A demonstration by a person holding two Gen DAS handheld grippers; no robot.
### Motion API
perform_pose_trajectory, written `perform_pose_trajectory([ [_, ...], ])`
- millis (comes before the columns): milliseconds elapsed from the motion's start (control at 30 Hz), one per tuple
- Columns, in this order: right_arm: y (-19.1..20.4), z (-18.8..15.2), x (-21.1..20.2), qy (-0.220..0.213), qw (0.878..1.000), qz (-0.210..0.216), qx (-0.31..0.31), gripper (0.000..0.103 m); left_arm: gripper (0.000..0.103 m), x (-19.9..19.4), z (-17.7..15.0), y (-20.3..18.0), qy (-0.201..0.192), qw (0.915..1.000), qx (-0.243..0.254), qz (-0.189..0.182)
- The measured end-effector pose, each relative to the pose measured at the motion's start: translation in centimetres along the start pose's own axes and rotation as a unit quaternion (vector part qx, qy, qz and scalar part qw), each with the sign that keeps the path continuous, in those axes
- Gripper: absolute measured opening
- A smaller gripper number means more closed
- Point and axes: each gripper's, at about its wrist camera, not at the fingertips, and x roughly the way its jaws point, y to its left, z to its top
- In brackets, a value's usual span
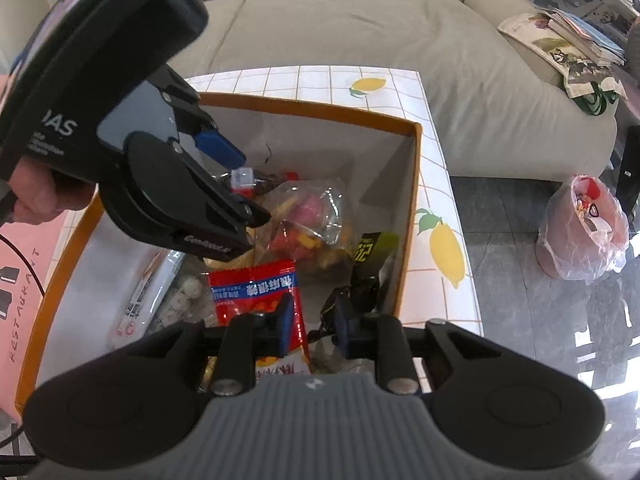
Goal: Organize snacks
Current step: 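Lower both items into the box and open both tools, then withdraw both tools up and away from the orange box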
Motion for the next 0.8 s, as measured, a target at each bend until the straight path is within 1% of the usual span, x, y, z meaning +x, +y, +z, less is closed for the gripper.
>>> perform_pose_trajectory([
  [33,0.0,0.0,0.0,0.002,1.0,-0.001,-0.002,0.036,0.062,-0.3,-0.1,0.1,0.001,1.0,-0.007,-0.004],
  [67,0.2,0.1,-0.1,0.004,1.0,-0.005,-0.004,0.042,0.062,-0.9,-0.4,0.3,0.001,0.9998,-0.015,-0.015],
  [133,0.7,0.1,-0.4,0.01,1.0,-0.009,-0.007,0.043,0.062,-2.1,-1.1,1.0,0.003,0.998,-0.041,-0.048],
  [167,0.9,0.2,-0.7,0.012,1.0,-0.01,-0.005,0.046,0.063,-2.6,-1.4,1.3,0.004,0.997,-0.054,-0.055],
  [233,1.2,0.2,-1.4,0.014,1.0,-0.011,0.002,0.05,0.067,-3.9,-2.4,1.8,0.001,0.9955,-0.08,-0.05],
  [267,1.4,0.2,-1.9,0.014,1.0,-0.011,0.009,0.052,0.067,-4.8,-3.0,1.9,-0.003,0.9949,-0.09,-0.046],
  [333,1.8,0.2,-2.9,0.01,1.0,-0.006,0.026,0.055,0.067,-6.4,-4.3,2.2,-0.023,0.9932,-0.104,-0.047],
  [400,2.5,0.0,-4.2,0.003,0.999,0.0,0.043,0.057,0.067,-8.2,-5.9,2.4,-0.043,0.9898,-0.128,-0.047],
  [467,3.3,-0.4,-5.4,-0.007,0.999,0.003,0.052,0.061,0.067,-9.9,-7.7,2.8,-0.062,0.9852,-0.153,-0.046],
  [533,4.5,-1.0,-6.7,-0.022,0.998,0.003,0.06,0.063,0.066,-11.6,-9.6,3.2,-0.079,0.9808,-0.174,-0.038],
  [567,5.0,-1.4,-7.3,-0.03,0.998,0.003,0.064,0.063,0.06,-12.7,-11.0,3.3,-0.094,0.9779,-0.184,-0.029],
  [633,6.2,-2.3,-8.5,-0.046,0.996,0.005,0.078,0.065,0.056,-14.5,-13.2,3.5,-0.125,0.9717,-0.199,-0.021],
  [700,7.5,-3.2,-9.5,-0.06,0.993,0.009,0.098,0.066,0.056,-16.1,-15.4,3.7,-0.144,0.9648,-0.219,-0.02],
  [800,9.4,-4.4,-10.8,-0.078,0.988,0.012,0.133,0.066,0.054,-18.1,-18.4,3.7,-0.166,0.9572,-0.237,-0.01],
])
